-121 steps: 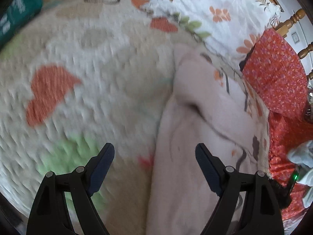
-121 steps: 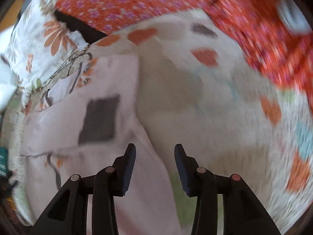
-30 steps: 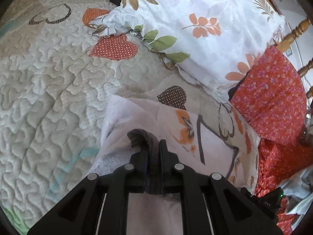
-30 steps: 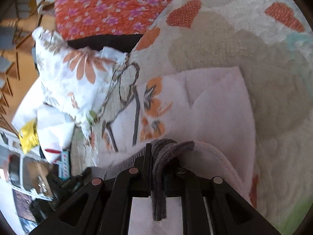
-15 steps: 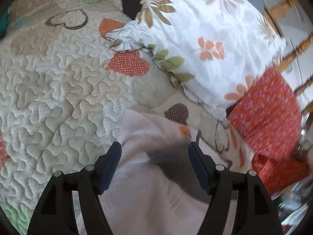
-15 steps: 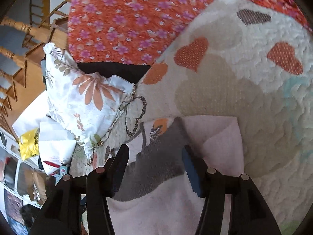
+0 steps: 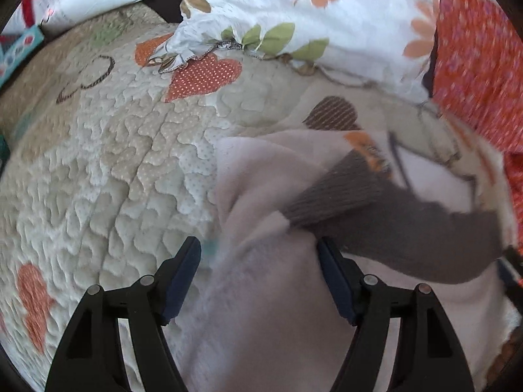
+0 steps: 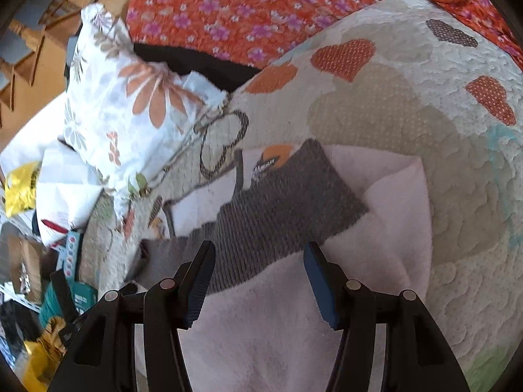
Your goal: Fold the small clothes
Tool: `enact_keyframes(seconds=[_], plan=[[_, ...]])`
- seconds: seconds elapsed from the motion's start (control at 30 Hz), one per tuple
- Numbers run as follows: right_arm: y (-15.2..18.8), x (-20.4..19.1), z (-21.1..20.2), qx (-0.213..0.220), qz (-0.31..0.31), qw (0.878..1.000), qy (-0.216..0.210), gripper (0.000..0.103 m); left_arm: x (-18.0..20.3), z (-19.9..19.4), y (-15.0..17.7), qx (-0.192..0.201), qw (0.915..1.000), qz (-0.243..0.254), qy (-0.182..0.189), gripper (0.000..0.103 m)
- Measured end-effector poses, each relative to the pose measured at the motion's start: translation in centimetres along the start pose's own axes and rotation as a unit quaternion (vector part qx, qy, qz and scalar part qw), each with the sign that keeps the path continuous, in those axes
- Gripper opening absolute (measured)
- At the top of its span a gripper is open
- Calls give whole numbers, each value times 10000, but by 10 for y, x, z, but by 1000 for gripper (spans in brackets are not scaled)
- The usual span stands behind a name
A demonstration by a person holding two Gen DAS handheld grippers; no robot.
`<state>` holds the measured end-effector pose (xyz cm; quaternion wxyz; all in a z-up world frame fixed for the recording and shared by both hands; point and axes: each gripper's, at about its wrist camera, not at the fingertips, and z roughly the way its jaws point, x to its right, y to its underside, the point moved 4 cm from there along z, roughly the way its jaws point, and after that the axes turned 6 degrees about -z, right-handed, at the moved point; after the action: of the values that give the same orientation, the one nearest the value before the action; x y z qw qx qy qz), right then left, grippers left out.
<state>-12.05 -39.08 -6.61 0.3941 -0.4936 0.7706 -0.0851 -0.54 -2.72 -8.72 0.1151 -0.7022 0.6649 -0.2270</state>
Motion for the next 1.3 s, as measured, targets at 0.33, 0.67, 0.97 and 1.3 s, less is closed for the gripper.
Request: enact_keyframes(seconds=[0.33,0.67,0.97,1.3], plan=[[14,-6,-4,-141,-49,9999,29,62,-47,11,-22,-34,9855,-1687,201,76],[15,-5,-30,8,-337,9993,160,62,-69,-16,-14,37,9814,-1893,305,76],[20,0,-35,-153,-419,9988,206,62,-30,-35,7,116,9977,-657,103,76],[26,24,-34,-446,-356,9932,1014,62,-38,-28,41,-247,9966,392,-682,80]])
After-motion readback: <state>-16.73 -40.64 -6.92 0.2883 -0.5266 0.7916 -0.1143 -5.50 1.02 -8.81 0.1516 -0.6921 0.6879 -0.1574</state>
